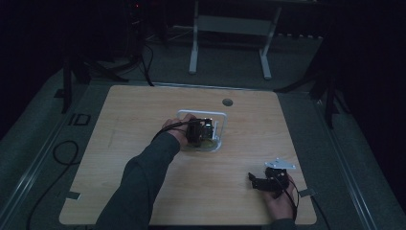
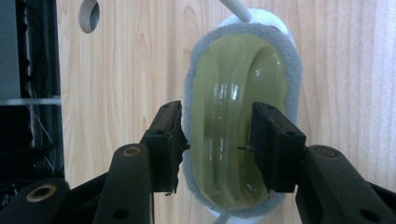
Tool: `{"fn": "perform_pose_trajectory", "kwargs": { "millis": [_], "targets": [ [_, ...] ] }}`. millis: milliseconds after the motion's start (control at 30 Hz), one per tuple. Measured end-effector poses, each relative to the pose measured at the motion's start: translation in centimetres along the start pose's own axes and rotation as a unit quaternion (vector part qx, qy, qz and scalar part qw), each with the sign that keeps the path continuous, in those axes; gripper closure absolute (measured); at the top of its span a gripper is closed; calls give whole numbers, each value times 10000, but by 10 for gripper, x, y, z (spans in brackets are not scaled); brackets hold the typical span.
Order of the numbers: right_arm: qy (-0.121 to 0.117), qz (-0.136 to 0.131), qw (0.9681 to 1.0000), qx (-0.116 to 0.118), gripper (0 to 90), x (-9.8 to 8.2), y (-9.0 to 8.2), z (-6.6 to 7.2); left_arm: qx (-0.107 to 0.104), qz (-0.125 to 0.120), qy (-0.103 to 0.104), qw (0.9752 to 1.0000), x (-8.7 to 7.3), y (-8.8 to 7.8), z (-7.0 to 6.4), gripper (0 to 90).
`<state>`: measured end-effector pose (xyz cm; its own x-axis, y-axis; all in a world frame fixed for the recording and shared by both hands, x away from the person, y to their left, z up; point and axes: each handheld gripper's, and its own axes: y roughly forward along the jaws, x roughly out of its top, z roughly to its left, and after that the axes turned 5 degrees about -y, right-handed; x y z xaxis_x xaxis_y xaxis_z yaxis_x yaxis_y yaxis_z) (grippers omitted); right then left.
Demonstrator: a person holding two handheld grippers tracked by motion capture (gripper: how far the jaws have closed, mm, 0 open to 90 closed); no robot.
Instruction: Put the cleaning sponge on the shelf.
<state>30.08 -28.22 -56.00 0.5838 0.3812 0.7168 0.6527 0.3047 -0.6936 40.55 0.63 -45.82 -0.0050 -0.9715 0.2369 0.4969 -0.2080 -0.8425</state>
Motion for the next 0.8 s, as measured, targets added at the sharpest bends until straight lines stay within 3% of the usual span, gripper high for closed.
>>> {"fn": "perform_pose_trajectory", "kwargs": {
  "millis": [267, 567, 633, 800],
  "targets": [
    [3, 0, 10000, 0, 116, 0, 0, 0, -37, -163, -78, 9998, -4, -11, 0, 538],
    [5, 0, 10000, 1, 116, 0, 0, 0, -154, -405, -369, 9984, -13, -24, 1, 550],
    [6, 0, 10000, 1, 116, 0, 0, 0, -215, -511, -530, 9971, -16, -29, 1, 550],
    [7, 0, 10000, 2, 116, 0, 0, 0, -285, -611, -657, 9956, -21, -34, 2, 555]
  ]
}}
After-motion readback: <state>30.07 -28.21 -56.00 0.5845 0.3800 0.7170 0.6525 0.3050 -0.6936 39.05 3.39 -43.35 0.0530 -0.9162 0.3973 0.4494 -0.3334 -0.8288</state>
